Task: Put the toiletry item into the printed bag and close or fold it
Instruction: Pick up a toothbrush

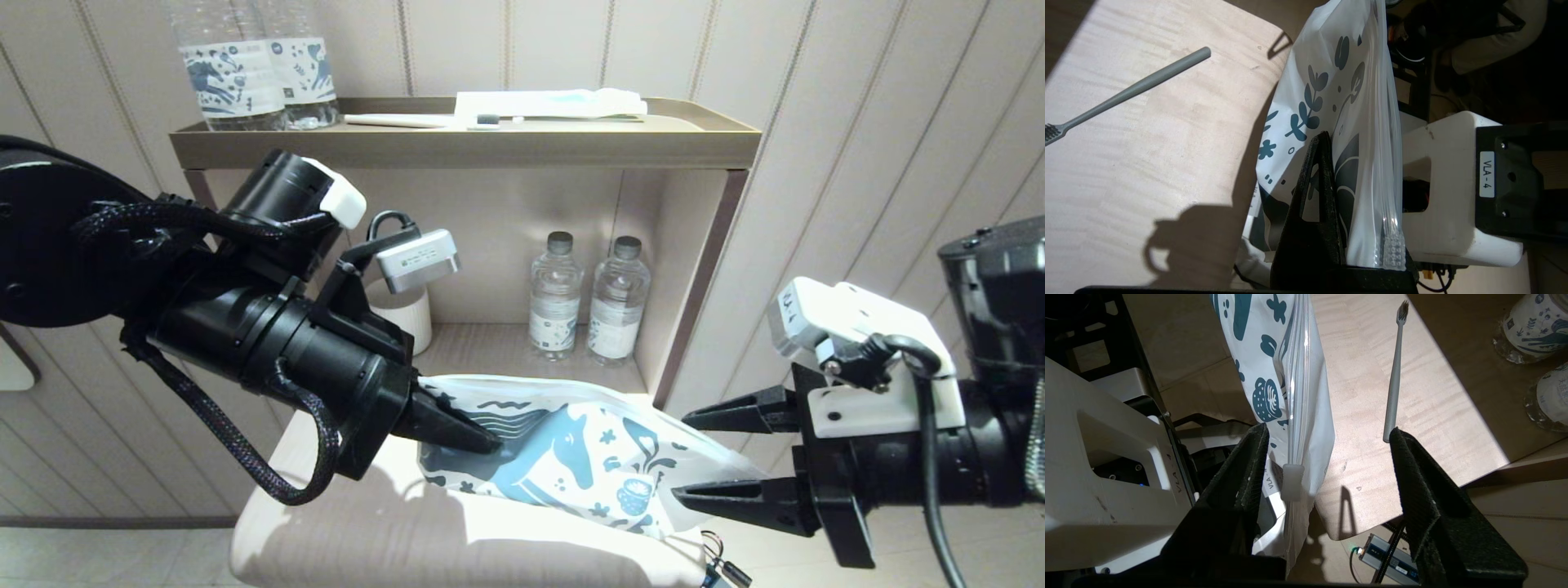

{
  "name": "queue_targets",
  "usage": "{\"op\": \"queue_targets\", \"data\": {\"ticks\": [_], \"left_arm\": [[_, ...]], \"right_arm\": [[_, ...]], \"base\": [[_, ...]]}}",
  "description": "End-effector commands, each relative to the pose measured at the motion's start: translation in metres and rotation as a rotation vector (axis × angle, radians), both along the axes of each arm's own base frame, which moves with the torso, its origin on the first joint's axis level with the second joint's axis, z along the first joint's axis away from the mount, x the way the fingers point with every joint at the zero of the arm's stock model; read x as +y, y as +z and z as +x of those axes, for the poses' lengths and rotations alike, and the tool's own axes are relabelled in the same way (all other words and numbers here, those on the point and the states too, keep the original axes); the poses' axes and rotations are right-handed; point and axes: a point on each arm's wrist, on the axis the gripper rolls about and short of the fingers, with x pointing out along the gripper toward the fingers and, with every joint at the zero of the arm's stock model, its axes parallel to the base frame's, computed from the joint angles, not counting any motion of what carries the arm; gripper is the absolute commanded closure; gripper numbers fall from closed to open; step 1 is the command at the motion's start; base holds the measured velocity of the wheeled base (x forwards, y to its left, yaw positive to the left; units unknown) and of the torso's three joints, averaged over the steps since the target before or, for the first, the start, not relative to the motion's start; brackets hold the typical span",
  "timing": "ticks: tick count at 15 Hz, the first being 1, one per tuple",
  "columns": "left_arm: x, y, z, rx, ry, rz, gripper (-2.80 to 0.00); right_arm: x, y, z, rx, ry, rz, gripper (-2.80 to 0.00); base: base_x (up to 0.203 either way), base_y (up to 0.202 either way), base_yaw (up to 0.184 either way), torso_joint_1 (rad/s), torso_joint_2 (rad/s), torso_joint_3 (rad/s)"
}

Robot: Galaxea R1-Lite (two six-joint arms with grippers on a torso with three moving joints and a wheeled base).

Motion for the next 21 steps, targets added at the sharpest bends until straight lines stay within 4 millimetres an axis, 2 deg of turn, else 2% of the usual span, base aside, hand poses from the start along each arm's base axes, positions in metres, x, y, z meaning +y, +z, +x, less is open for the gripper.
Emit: {"op": "queue_targets", "data": {"ticks": [1, 3, 6, 8, 10, 11, 14, 17, 19, 21], "left_arm": [[0.005, -0.006, 0.004, 0.014, 0.02, 0.007, 0.0], [0.018, -0.011, 0.013, 0.013, 0.075, 0.004, 0.0], [0.036, -0.014, 0.021, -0.018, 0.183, 0.033, 0.0], [0.047, -0.012, 0.018, -0.06, 0.221, 0.02, 0.0], [0.055, -0.012, 0.007, -0.089, 0.236, 0.012, 0.0], [0.062, -0.012, 0.001, -0.104, 0.251, 0.007, 0.0], [0.078, -0.013, 0.0, -0.113, 0.308, -0.006, 0.0], [0.09, -0.01, 0.007, -0.144, 0.352, -0.036, 0.0], [0.092, -0.004, 0.011, -0.194, 0.364, -0.059, 0.0], [0.093, -0.007, 0.014, -0.19, 0.373, -0.052, 0.0]], "right_arm": [[-0.001, 0.001, 0.0, -0.003, -0.002, 0.001, -2.8], [-0.004, 0.003, 0.0, -0.01, -0.018, 0.007, -2.8], [-0.017, 0.008, 0.009, -0.023, -0.1, 0.017, -2.8], [-0.021, 0.008, 0.014, -0.014, -0.134, 0.02, -2.8], [-0.017, 0.003, 0.023, 0.012, -0.136, 0.009, -2.8], [-0.012, -0.002, 0.031, 0.033, -0.14, -0.006, -2.8], [0.005, -0.012, 0.057, 0.081, -0.149, -0.036, -2.8], [0.023, -0.019, 0.076, 0.107, -0.141, -0.058, -2.8], [0.039, -0.032, 0.085, 0.138, -0.129, -0.093, -2.8], [0.057, -0.05, 0.096, 0.174, -0.118, -0.139, -2.8]], "base": [[0.0, 0.0, 0.0, 0.0, 0.0, 0.0], [0.0, 0.0, 0.0, 0.0, 0.0, 0.0], [0.0, 0.0, 0.0, 0.0, 0.0, 0.0], [0.0, 0.0, 0.0, 0.0, 0.0, 0.0], [0.0, 0.0, 0.0, 0.0, 0.0, 0.0], [0.0, 0.0, 0.0, 0.0, 0.0, 0.0], [0.0, 0.0, 0.0, 0.0, 0.0, 0.0], [0.0, 0.0, 0.0, 0.0, 0.0, 0.0], [0.0, 0.0, 0.0, 0.0, 0.0, 0.0], [0.0, 0.0, 0.0, 0.0, 0.0, 0.0]]}}
